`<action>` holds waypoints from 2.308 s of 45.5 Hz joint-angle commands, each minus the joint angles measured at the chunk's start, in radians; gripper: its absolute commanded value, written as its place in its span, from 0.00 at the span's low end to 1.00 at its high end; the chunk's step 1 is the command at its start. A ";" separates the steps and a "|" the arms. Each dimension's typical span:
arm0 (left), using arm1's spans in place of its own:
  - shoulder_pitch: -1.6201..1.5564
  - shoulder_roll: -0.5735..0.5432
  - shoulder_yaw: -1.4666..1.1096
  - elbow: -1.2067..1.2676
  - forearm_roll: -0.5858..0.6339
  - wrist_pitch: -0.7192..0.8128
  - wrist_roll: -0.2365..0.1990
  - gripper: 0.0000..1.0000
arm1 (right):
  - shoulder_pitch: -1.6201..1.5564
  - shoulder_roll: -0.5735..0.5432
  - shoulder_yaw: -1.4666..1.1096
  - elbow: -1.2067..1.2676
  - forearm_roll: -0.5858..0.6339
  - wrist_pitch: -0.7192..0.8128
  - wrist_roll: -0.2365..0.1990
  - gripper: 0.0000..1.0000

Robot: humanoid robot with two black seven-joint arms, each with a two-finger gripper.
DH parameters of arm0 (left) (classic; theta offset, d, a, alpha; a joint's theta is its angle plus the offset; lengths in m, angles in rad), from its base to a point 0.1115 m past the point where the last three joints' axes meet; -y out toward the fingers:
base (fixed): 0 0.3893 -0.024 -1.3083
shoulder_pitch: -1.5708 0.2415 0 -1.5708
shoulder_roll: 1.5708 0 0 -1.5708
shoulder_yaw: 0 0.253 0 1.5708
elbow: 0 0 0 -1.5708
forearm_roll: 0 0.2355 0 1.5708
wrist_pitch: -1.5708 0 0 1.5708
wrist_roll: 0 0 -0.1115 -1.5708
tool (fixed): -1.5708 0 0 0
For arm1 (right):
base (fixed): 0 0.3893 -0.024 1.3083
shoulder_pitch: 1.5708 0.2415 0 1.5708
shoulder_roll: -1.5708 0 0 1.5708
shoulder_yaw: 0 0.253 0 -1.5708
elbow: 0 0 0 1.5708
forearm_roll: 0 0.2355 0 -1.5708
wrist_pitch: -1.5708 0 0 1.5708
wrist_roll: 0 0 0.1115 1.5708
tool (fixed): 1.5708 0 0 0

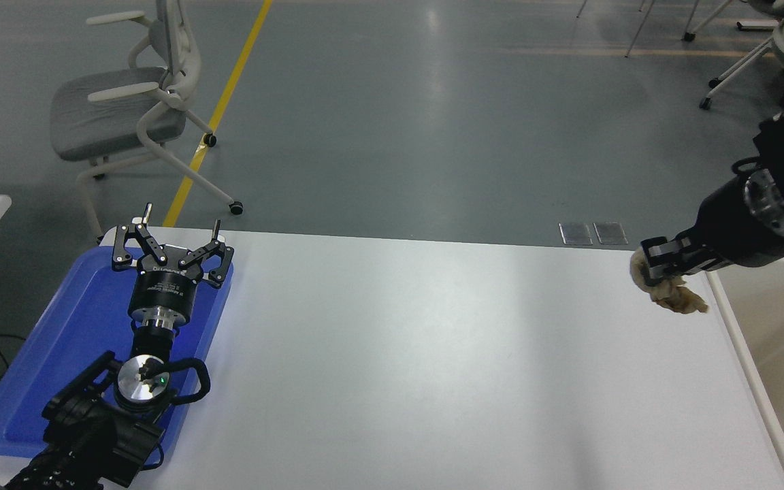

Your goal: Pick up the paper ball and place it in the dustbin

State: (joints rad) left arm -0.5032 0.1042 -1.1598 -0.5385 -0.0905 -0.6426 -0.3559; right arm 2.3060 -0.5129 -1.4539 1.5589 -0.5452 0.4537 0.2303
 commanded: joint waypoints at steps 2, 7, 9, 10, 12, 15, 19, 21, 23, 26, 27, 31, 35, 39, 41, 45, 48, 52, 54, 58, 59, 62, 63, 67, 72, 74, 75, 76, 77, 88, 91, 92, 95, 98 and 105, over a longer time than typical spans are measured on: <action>0.000 0.000 0.000 0.000 0.000 0.000 0.000 1.00 | -0.146 -0.216 -0.028 -0.204 -0.214 0.056 0.015 0.00; 0.000 0.000 0.000 0.000 0.000 0.001 0.000 1.00 | -0.259 -0.256 -0.019 -0.341 -0.236 0.059 0.053 0.00; 0.000 0.000 0.000 0.000 0.000 0.000 0.000 1.00 | -0.313 -0.260 -0.019 -0.400 -0.236 0.059 0.079 0.00; 0.000 0.000 0.000 0.000 0.000 0.000 0.000 1.00 | -0.341 -0.260 -0.019 -0.433 -0.236 0.057 0.095 0.00; 0.000 0.000 0.002 0.000 0.000 0.000 0.000 1.00 | -0.410 -0.260 -0.017 -0.512 -0.236 0.057 0.132 0.00; 0.000 0.000 0.000 0.000 0.000 0.001 0.000 1.00 | -0.496 -0.260 -0.013 -0.600 -0.233 0.050 0.168 0.00; 0.000 0.000 0.000 0.000 0.000 0.000 0.000 1.00 | -0.631 -0.262 0.013 -0.735 -0.216 0.045 0.202 0.00; 0.000 0.000 0.000 0.000 0.000 0.000 0.000 1.00 | -0.700 -0.262 0.047 -0.810 -0.208 0.045 0.218 0.00; 0.000 0.000 0.000 0.000 0.000 0.000 0.000 1.00 | -0.776 -0.260 0.088 -0.888 -0.194 0.046 0.230 0.00; 0.000 0.000 0.000 0.000 0.000 0.000 0.000 1.00 | -0.896 -0.259 0.150 -1.000 -0.174 0.049 0.242 0.00; 0.000 0.000 0.000 0.000 0.000 0.001 0.000 1.00 | -0.931 -0.259 0.170 -1.034 -0.170 0.051 0.245 0.00; 0.000 0.000 0.000 0.000 0.000 0.000 0.000 1.00 | -1.054 -0.259 0.237 -1.161 -0.150 0.056 0.257 0.00; 0.000 0.000 0.000 0.000 0.000 0.001 0.000 1.00 | -1.155 -0.249 0.290 -1.266 -0.121 0.056 0.258 0.00; 0.000 0.000 0.000 0.000 0.000 0.001 0.000 1.00 | -1.244 -0.240 0.331 -1.335 -0.073 0.054 0.258 0.00; 0.000 0.000 0.000 0.000 0.000 0.001 0.000 1.00 | -1.280 -0.225 0.340 -1.359 -0.053 0.051 0.256 0.00; 0.000 0.000 0.000 0.000 0.000 0.001 0.000 1.00 | -1.339 -0.190 0.343 -1.407 -0.018 0.043 0.250 0.00; 0.000 0.000 0.000 0.000 0.000 0.001 -0.001 1.00 | -1.384 -0.173 0.356 -1.444 0.027 0.042 0.242 0.00; 0.000 0.000 0.000 0.000 0.000 0.001 -0.002 1.00 | -1.439 -0.139 0.369 -1.484 0.097 0.039 0.216 0.00; 0.000 0.000 0.000 0.000 0.000 0.001 -0.002 1.00 | -1.467 -0.125 0.371 -1.505 0.126 0.027 0.192 0.00; 0.000 0.000 0.000 0.000 0.000 0.001 -0.002 1.00 | -1.514 -0.101 0.372 -1.525 0.172 -0.042 0.141 0.00; 0.000 0.000 0.000 0.000 0.000 0.001 -0.002 1.00 | -1.524 -0.095 0.372 -1.525 0.182 -0.059 0.130 0.00; 0.000 0.000 0.000 0.000 -0.002 0.001 -0.002 1.00 | -1.545 -0.078 0.377 -1.525 0.200 -0.098 0.101 0.00; 0.000 0.000 0.000 0.000 0.000 0.001 -0.002 1.00 | -1.551 -0.072 0.382 -1.525 0.205 -0.107 0.093 0.00; 0.000 0.000 0.000 0.000 0.000 0.001 -0.002 1.00 | -1.576 -0.050 0.415 -1.525 0.212 -0.122 0.072 0.00; 0.000 0.000 0.000 0.000 -0.002 0.001 -0.002 1.00 | -1.605 -0.021 0.467 -1.527 0.212 -0.156 0.050 0.00; 0.000 0.000 0.000 0.000 0.000 0.001 -0.002 1.00 | -1.616 -0.010 0.484 -1.525 0.212 -0.174 0.040 0.00; 0.000 0.000 0.000 0.000 0.000 0.001 -0.002 1.00 | -1.620 -0.004 0.491 -1.525 0.212 -0.184 0.035 0.00; 0.000 0.000 0.000 0.000 -0.002 0.001 -0.002 1.00 | -1.625 -0.001 0.497 -1.525 0.214 -0.191 0.031 0.00; 0.000 0.000 0.000 0.000 0.000 0.001 -0.002 1.00 | -1.629 0.005 0.503 -1.525 0.212 -0.197 0.026 0.00; 0.000 0.000 0.000 0.000 0.000 0.001 -0.002 1.00 | -1.656 0.033 0.530 -1.527 0.214 -0.225 0.015 0.00; 0.000 0.000 0.000 0.000 0.000 0.001 -0.002 1.00 | -1.662 0.040 0.530 -1.525 0.214 -0.233 0.012 0.00; 0.000 0.000 0.000 0.000 -0.002 0.001 -0.002 1.00 | -1.662 0.043 0.530 -1.525 0.214 -0.237 0.012 0.00; 0.000 0.000 0.000 0.000 0.000 0.001 -0.002 1.00 | -1.666 0.050 0.532 -1.525 0.214 -0.247 0.012 0.00; 0.000 0.000 0.000 0.000 0.000 0.001 -0.002 1.00 | -1.672 0.054 0.532 -1.525 0.215 -0.251 0.012 0.00; 0.000 0.000 0.000 0.000 -0.002 0.001 -0.002 1.00 | -1.674 0.056 0.530 -1.527 0.215 -0.267 0.014 0.10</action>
State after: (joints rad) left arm -0.5031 0.1043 -1.1597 -0.5384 -0.0915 -0.6411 -0.3575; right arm 0.6453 -0.4704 -0.9291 0.0342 -0.3323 0.2141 0.2474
